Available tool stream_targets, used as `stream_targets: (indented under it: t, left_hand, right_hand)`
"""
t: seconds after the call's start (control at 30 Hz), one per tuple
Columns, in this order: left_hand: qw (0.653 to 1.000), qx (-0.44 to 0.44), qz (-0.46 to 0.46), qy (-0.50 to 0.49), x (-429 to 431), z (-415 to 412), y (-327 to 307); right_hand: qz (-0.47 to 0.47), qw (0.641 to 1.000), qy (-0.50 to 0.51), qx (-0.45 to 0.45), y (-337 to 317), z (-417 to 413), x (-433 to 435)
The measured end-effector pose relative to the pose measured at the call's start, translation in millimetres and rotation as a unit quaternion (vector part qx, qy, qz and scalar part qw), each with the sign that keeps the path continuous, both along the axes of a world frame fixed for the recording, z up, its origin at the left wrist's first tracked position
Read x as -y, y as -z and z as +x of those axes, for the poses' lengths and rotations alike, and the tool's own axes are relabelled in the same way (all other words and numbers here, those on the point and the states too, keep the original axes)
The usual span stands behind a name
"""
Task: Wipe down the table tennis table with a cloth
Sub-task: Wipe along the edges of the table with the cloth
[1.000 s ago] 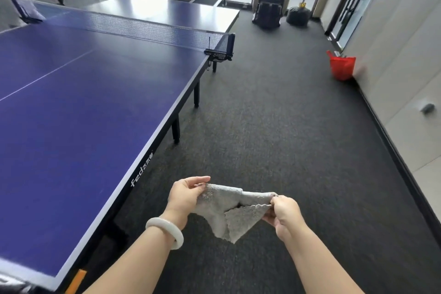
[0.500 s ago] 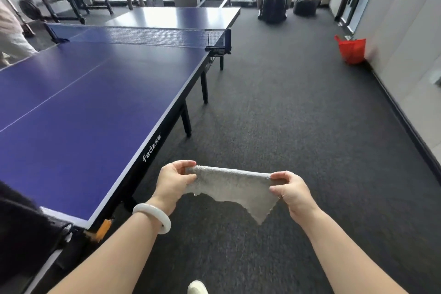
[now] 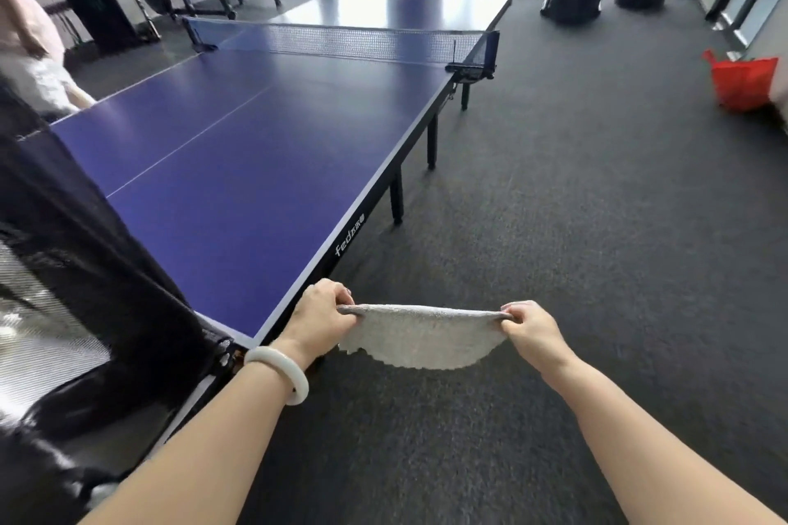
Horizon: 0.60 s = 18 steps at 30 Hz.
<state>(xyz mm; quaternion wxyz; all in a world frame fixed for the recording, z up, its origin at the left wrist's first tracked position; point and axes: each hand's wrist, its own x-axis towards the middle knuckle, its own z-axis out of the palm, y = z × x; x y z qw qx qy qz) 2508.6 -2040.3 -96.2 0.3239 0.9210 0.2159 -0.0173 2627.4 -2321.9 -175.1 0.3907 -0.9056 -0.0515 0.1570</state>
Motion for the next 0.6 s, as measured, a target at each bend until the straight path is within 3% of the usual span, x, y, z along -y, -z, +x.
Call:
stream_targets:
  t: [0.1, 0.27, 0.4, 0.5, 0.6]
  left_hand:
    - [0.997, -0.036, -0.072, -0.005, -28.3, -2.9, 6.3]
    - [0.993, 0.001, -0.105, -0.044, -62.8, 10.7, 24.7]
    - [0.99, 0.032, -0.138, -0.025, -71.5, 31.9, 37.1]
    - [0.985, 0.066, -0.157, 0.008, -55.9, 47.2, 45.2]
    - [0.967, 0.024, -0.254, 0.018, -48.9, 56.1, 54.3]
  right_hand:
    - [0.021, 0.999, 0.017, -0.028, 5.5, 1.0, -38.1]
    - [0.051, 0.997, 0.049, -0.032, 10.4, -0.7, -98.9]
    - [0.162, 0.983, 0.043, -0.08, -4.9, -11.8, -151.4]
    - [0.37, 0.904, 0.021, -0.213, -6.9, -30.8, -190.8]
    - [0.561, 0.747, 0.125, -0.334, 12.4, -43.2, -211.8]
